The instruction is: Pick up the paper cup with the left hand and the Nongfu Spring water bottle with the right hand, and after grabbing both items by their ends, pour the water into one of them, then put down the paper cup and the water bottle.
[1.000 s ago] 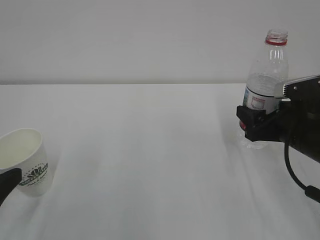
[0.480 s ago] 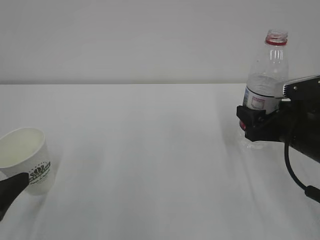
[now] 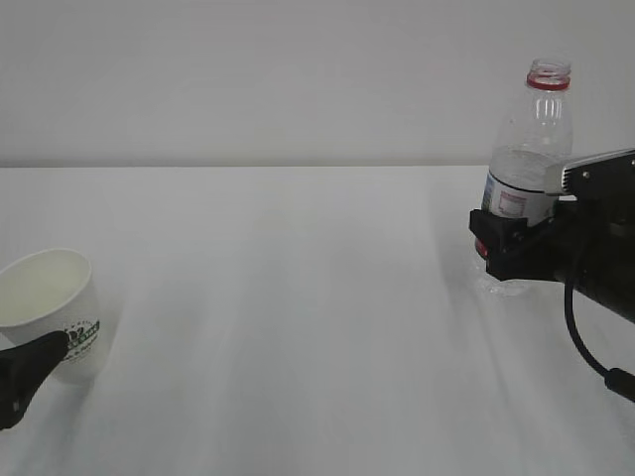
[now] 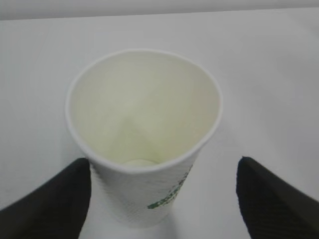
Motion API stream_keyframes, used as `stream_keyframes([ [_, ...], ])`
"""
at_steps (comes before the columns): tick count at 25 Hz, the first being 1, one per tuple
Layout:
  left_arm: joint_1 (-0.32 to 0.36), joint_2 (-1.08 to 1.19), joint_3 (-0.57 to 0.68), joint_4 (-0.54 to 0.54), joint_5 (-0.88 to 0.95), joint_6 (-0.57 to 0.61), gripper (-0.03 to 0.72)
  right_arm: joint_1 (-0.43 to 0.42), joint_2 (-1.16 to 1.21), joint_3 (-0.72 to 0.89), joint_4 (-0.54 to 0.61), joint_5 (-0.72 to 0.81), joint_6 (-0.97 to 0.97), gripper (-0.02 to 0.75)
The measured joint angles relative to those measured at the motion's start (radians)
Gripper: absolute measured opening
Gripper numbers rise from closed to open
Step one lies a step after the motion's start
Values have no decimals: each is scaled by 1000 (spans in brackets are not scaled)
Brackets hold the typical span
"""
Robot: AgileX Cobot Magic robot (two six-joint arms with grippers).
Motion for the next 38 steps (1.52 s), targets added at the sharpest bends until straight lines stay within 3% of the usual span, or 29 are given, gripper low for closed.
stream_keyframes([
  [10,0,242,-9,-4,-52,47,675,0,0,0,0,2,0,521],
  [28,0,251,-69,33,-61,95,675,0,0,0,0,2,0,521],
  [38,0,295,-163,33,-63,95,675,0,0,0,0,2,0,521],
])
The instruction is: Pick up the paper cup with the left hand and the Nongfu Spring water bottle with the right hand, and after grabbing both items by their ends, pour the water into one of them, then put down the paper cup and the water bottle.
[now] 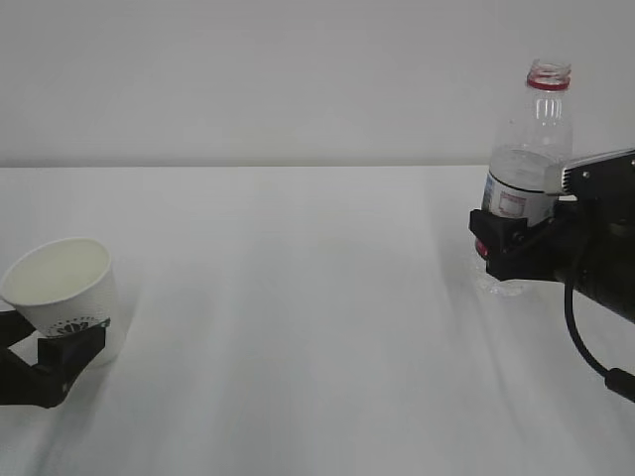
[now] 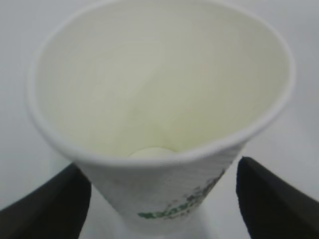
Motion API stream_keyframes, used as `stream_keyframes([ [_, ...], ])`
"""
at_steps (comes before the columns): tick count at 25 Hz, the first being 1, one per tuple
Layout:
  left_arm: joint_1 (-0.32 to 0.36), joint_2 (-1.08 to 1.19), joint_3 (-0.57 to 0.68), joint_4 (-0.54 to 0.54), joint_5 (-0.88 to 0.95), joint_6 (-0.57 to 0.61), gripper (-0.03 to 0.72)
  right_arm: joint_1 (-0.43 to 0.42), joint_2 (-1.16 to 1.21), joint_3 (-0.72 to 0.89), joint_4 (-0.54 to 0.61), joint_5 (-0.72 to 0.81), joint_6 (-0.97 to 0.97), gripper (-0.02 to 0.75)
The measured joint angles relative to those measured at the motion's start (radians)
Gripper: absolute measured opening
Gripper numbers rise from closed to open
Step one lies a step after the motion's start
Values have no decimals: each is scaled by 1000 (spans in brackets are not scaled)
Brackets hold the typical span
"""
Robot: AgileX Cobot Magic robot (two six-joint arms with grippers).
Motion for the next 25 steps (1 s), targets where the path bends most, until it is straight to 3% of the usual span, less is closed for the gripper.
stream_keyframes([
  [25,0,54,-88,2,0,1,671,0,0,0,0,0,0,521],
])
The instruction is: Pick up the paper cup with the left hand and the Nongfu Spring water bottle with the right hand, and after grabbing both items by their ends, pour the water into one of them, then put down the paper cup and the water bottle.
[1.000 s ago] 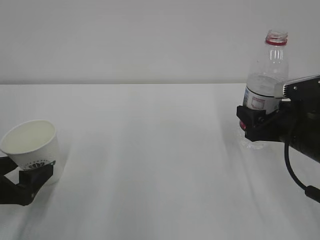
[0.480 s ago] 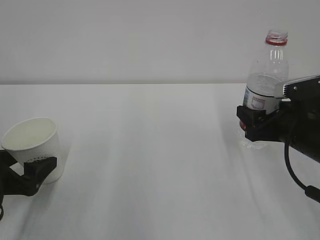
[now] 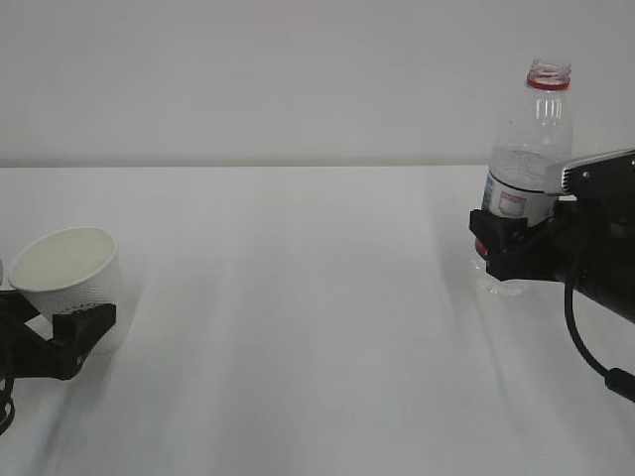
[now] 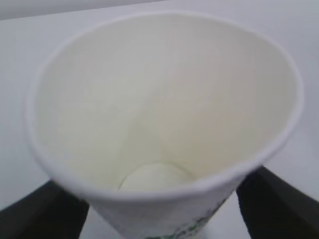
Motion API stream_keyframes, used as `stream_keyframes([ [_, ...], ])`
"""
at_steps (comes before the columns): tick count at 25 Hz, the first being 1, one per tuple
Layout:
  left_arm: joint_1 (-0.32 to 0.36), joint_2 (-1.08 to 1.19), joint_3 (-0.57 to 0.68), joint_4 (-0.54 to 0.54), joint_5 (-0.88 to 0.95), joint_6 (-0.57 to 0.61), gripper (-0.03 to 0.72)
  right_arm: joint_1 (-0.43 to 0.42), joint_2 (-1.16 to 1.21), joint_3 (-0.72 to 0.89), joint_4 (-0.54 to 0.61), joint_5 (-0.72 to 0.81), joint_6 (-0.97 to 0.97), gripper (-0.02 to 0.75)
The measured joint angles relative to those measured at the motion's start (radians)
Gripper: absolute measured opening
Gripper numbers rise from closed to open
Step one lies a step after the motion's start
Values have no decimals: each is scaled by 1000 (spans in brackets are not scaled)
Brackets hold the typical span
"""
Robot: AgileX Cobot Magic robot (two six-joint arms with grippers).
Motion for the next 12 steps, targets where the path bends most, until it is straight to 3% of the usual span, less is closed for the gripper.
stream_keyframes([
  [12,0,49,-19,16,0,0,669,0,0,0,0,0,0,521],
])
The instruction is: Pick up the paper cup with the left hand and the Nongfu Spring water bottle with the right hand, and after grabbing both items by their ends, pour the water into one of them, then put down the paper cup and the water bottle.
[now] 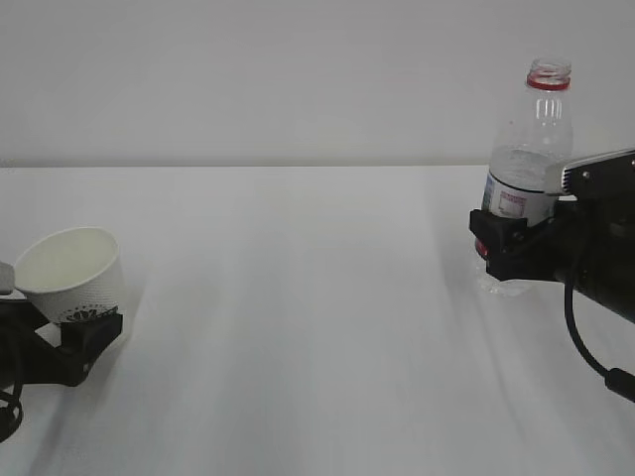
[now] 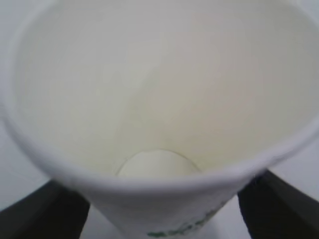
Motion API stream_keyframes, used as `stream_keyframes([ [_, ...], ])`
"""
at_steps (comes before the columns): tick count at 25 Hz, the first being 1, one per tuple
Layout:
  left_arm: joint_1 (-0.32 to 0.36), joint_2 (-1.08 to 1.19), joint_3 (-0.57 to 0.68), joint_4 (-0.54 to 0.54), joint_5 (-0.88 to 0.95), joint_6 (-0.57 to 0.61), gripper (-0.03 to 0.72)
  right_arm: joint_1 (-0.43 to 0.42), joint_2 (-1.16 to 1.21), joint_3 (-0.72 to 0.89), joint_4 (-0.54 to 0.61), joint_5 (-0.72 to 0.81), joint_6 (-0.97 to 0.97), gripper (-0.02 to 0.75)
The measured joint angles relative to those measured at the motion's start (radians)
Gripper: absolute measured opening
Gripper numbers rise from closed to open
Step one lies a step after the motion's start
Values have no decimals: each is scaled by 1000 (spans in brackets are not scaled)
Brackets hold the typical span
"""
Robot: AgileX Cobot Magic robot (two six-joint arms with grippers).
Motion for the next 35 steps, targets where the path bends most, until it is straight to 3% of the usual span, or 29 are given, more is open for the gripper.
stream_keyframes([
  [19,0,23,-42,0,0,0,690,0,0,0,0,0,0,521],
  [35,0,27,-69,23,0,1,639,0,0,0,0,0,0,521],
])
